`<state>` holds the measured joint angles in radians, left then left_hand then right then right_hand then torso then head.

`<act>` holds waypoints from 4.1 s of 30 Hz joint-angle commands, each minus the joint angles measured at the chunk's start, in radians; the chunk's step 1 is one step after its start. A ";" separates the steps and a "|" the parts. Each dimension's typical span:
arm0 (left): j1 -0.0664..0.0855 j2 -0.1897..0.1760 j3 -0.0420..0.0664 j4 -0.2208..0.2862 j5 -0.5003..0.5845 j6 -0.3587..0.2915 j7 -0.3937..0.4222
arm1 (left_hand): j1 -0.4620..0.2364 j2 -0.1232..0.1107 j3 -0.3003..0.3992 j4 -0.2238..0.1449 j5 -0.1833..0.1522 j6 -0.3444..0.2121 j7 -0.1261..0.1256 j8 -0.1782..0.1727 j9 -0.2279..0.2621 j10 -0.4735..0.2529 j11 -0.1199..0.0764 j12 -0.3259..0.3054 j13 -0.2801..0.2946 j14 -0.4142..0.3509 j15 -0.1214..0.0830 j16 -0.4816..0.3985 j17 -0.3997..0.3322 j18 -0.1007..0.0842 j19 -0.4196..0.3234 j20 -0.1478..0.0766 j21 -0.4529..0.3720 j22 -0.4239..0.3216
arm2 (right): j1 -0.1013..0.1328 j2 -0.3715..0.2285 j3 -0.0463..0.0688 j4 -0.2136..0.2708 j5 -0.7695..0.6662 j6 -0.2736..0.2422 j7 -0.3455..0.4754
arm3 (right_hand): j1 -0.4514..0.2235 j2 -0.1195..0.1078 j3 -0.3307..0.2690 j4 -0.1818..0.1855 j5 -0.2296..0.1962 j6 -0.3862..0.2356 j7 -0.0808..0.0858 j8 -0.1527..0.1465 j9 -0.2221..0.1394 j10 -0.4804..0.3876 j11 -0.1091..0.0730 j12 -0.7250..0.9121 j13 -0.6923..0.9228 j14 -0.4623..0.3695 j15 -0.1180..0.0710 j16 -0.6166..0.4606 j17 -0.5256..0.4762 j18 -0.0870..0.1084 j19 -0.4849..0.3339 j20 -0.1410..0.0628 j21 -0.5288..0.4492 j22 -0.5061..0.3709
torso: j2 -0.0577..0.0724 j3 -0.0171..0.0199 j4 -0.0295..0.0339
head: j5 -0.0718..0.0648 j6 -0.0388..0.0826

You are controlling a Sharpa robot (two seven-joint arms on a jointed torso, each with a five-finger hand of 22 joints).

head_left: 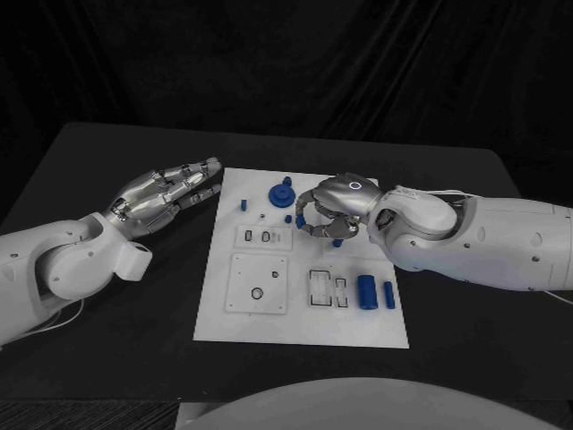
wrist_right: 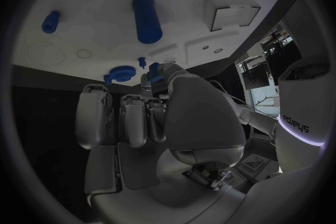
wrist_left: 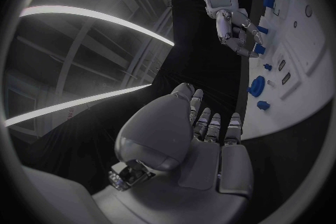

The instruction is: Assemble the parts on the task board

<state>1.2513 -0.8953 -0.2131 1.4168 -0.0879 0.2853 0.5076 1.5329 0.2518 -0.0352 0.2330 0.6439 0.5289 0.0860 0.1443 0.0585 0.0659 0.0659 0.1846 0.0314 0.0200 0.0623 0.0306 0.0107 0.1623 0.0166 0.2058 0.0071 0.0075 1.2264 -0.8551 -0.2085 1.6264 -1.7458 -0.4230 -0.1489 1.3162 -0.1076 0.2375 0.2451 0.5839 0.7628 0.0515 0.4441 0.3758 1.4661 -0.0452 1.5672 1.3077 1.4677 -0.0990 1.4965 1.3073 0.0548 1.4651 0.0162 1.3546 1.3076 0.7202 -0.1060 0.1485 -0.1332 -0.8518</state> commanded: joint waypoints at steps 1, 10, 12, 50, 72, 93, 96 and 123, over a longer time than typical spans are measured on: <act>-0.001 0.005 0.001 -0.001 0.000 0.013 0.010 | 0.003 0.000 0.006 0.003 0.006 -0.003 0.004 0.003 0.001 0.005 0.003 0.005 0.001 -0.002 0.008 0.004 0.001 0.020 0.002 0.005 0.004 0.001 | -0.004 0.013 0.001 -0.009 -0.024 0.040 -0.045 | 0.002 0.000 0.000 -0.005 -0.007 -0.003 0.002 -0.004 -0.001 0.105 0.006 0.004 0.263 0.086 0.000 0.004 0.183 -0.009 0.024 -0.004 0.006 0.202 | 0.000 0.0007 0.0024 | 0.001 -0.003; -0.001 0.011 0.001 -0.004 0.000 0.017 0.011 | 0.003 0.000 0.007 0.002 0.006 -0.005 0.004 0.002 0.001 0.005 0.003 0.004 0.001 -0.002 0.008 0.004 0.001 0.020 0.001 0.005 0.004 0.001 | -0.009 0.036 0.001 -0.022 -0.026 0.038 -0.056 | 0.003 0.000 0.001 -0.008 -0.005 -0.004 0.003 -0.006 -0.002 0.105 0.007 0.004 0.263 0.086 0.000 0.002 0.180 -0.008 0.023 -0.004 0.004 0.202 | 0.000 0.0009 0.0002 | 0.010 -0.005; -0.001 0.012 0.001 -0.005 0.000 0.017 0.011 | 0.003 0.000 0.007 0.002 0.006 -0.005 0.004 0.002 0.001 0.005 0.003 0.004 0.001 -0.002 0.008 0.004 0.001 0.020 0.001 0.005 0.004 0.001 | -0.010 0.040 0.001 -0.022 -0.026 0.036 -0.057 | 0.003 0.000 0.001 -0.008 -0.005 -0.004 0.003 -0.006 -0.002 0.105 0.007 0.004 0.263 0.086 0.000 0.002 0.180 -0.008 0.023 -0.004 0.004 0.202 | 0.001 0.0010 -0.0019 | 0.014 -0.006; -0.001 0.010 0.001 0.000 0.000 0.013 0.008 | 0.002 0.000 0.012 0.002 0.005 -0.003 0.005 0.003 0.001 0.006 0.004 0.006 0.001 -0.002 0.008 0.004 0.001 0.020 0.002 0.006 0.004 0.001 | -0.010 0.086 0.001 -0.041 -0.026 0.085 -0.079 | -0.003 0.000 0.001 -0.014 -0.015 -0.009 0.008 -0.013 -0.003 0.105 0.010 0.004 0.263 0.085 0.003 -0.002 0.176 -0.007 0.023 -0.002 0.001 0.201 | 0.000 0.0013 -0.0038 | 0.019 0.000; -0.001 0.018 0.001 -0.009 0.000 0.017 0.006 | 0.001 0.001 0.015 0.002 0.005 -0.004 0.006 0.003 0.001 0.006 0.005 0.005 0.001 -0.002 0.008 0.004 0.001 0.020 0.001 0.006 0.004 0.001 | -0.011 0.094 0.001 -0.043 -0.026 0.106 -0.082 | -0.010 -0.001 0.001 -0.023 -0.041 -0.015 0.010 -0.026 -0.007 0.105 0.013 0.004 0.263 0.085 0.006 -0.002 0.174 -0.007 0.023 0.001 0.000 0.200 | 0.001 0.0024 -0.0034 | 0.017 -0.007; -0.001 0.019 0.001 -0.011 0.000 0.019 0.004 | 0.001 0.002 0.018 0.002 0.005 -0.006 0.006 0.003 0.001 0.006 0.005 0.004 0.001 -0.002 0.008 0.003 0.001 0.020 0.001 0.006 0.004 0.001 | -0.011 0.103 0.001 -0.043 -0.026 0.114 -0.080 | -0.023 0.004 0.001 -0.034 -0.085 -0.022 0.012 -0.047 -0.013 0.105 0.015 0.004 0.263 0.085 0.008 -0.002 0.173 -0.007 0.023 0.004 -0.001 0.200 | 0.002 0.0019 -0.0036 | 0.018 -0.013; -0.001 0.018 0.001 -0.011 0.000 0.018 0.003 | 0.001 0.002 0.018 0.002 0.005 -0.006 0.006 0.003 0.001 0.006 0.005 0.004 0.001 -0.002 0.008 0.003 0.001 0.020 0.001 0.006 0.004 0.001 | -0.011 0.104 0.001 -0.043 -0.026 0.115 -0.079 | -0.031 0.005 -0.001 -0.040 -0.121 -0.034 0.013 -0.069 -0.022 0.105 0.017 0.004 0.263 0.085 0.009 -0.002 0.173 -0.006 0.023 0.005 -0.003 0.199 | 0.002 0.0018 -0.0044 | 0.018 -0.014; -0.001 0.009 0.001 -0.006 0.000 0.010 0.004 | -0.001 -0.004 0.024 0.001 0.002 -0.007 0.006 0.003 0.001 0.005 0.005 0.004 0.001 -0.002 0.008 0.003 0.001 0.019 0.002 0.006 0.004 0.001 | -0.009 0.086 0.001 -0.032 -0.026 0.003 -0.042 | -0.098 -0.015 -0.108 -0.036 -0.467 -0.109 0.017 -0.211 -0.084 0.105 0.021 0.004 0.263 0.083 0.014 -0.004 0.164 -0.004 0.020 0.011 -0.017 0.196 | 0.001 0.0029 -0.0036 | 0.019 -0.006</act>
<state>1.2512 -0.8850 -0.2131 1.4064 -0.0880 0.2907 0.4995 1.5328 0.2518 -0.0187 0.2330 0.6439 0.5253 0.0895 0.1443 0.0584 0.0680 0.0679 0.1846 0.0313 0.0163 0.0661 0.0306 0.0106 0.1623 0.0166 0.2058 0.0071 0.0074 1.2181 -0.7621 -0.2082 1.5862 -1.7651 -0.3337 -0.2062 1.2271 -0.1227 0.1349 0.2072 0.1228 0.6588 0.0670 0.2362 0.2935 1.4659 -0.0309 1.5672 1.3075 1.4678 -0.0920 1.4954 1.3073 0.0546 1.4687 0.0197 1.3398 1.3074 0.7220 -0.1035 0.1436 -0.1144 -0.8606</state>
